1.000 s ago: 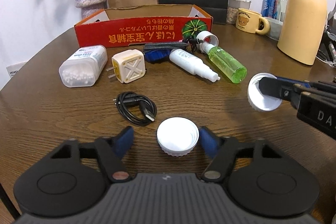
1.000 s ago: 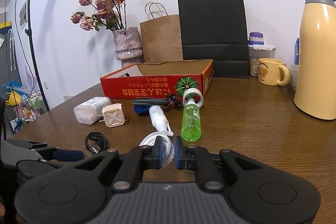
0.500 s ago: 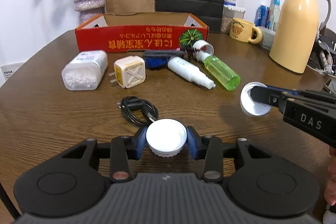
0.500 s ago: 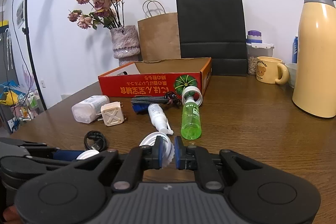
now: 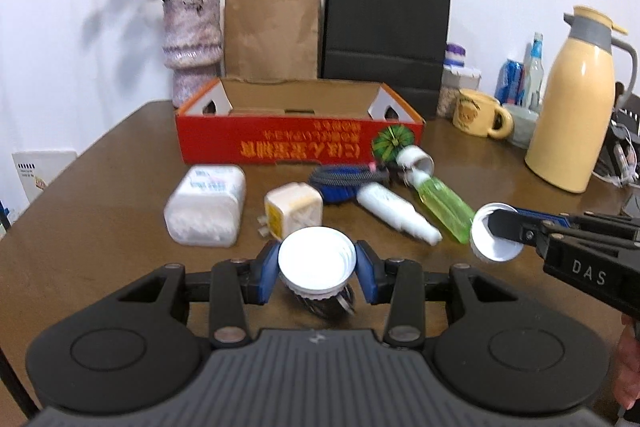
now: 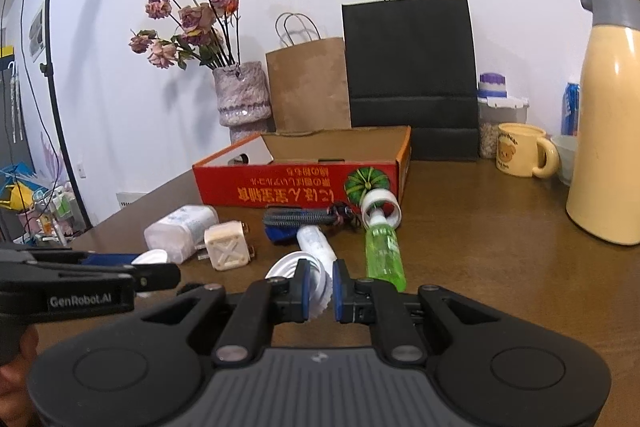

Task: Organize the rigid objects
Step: 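Carry the white cap in the left gripper into the red box and release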

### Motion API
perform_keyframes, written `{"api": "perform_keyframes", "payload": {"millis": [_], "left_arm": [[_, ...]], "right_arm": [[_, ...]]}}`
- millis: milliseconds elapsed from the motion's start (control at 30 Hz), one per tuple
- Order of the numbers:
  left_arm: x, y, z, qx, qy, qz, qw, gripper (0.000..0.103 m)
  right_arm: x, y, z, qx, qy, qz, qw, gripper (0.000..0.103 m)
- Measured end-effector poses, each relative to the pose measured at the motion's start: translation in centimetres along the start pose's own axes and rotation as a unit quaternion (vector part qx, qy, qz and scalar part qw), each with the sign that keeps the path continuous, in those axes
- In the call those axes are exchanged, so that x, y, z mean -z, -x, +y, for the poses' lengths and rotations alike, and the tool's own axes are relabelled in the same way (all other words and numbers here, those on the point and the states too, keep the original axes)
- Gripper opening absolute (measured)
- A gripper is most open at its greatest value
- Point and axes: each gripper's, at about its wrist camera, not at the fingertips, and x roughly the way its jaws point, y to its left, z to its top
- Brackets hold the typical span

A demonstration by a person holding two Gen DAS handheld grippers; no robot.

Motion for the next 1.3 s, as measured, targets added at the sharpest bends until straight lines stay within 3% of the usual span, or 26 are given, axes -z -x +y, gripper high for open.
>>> {"api": "perform_keyframes", "payload": {"millis": [567, 833, 1300], "left_arm": [[-6.7, -2.2, 4.2, -0.001, 0.007, -0.052, 0.9986, 0.041], [-9.0, -4.2, 5.7, -0.007, 0.038, -0.070, 0.9968, 0.041], [-12.5, -8.4, 6.6, -0.040, 0.065, -0.088, 0.9932, 0.041]], "right_arm": [[-6.2, -4.2, 3.0, 0.016, 0.006, -0.038, 0.999, 0.011], [-8.3, -7.1, 3.6, 0.032, 0.005, -0.052, 0.998, 0.011], [-11.2, -12.2, 3.2, 0.048, 0.002, -0.067, 0.997, 0.011]]}}
